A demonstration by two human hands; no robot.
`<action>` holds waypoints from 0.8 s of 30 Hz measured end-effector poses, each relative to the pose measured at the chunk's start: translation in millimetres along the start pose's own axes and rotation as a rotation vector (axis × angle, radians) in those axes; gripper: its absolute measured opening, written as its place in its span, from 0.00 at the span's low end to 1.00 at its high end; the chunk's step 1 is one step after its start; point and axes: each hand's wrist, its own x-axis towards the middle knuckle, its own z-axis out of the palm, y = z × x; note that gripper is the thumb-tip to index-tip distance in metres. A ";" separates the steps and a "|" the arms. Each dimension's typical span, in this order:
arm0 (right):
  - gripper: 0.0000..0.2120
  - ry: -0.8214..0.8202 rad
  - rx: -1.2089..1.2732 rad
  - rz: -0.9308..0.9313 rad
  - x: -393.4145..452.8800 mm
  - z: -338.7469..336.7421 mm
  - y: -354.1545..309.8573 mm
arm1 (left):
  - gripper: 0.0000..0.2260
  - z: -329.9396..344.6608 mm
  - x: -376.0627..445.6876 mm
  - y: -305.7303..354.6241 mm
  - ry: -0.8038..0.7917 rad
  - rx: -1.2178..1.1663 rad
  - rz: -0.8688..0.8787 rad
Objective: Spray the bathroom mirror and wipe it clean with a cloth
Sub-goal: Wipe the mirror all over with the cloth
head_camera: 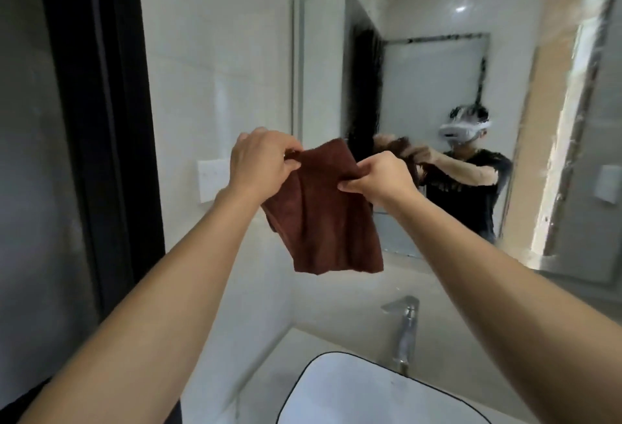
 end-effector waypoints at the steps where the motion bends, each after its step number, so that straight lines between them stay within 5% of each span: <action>1: 0.07 0.022 -0.052 0.021 7.4 -9.6 4.7 | 0.08 12.3 8.9 9.1 0.015 0.008 -0.016; 5: 0.04 0.102 -0.087 0.117 45.4 -38.8 32.1 | 0.06 64.4 48.6 39.7 0.045 -0.055 -0.085; 12: 0.04 0.225 0.353 0.271 111.9 -67.2 73.4 | 0.12 140.7 131.3 83.0 0.055 -0.669 -0.205; 24: 0.06 0.568 0.138 0.158 212.7 -71.0 80.0 | 0.09 204.9 248.6 86.8 0.299 -0.479 -0.012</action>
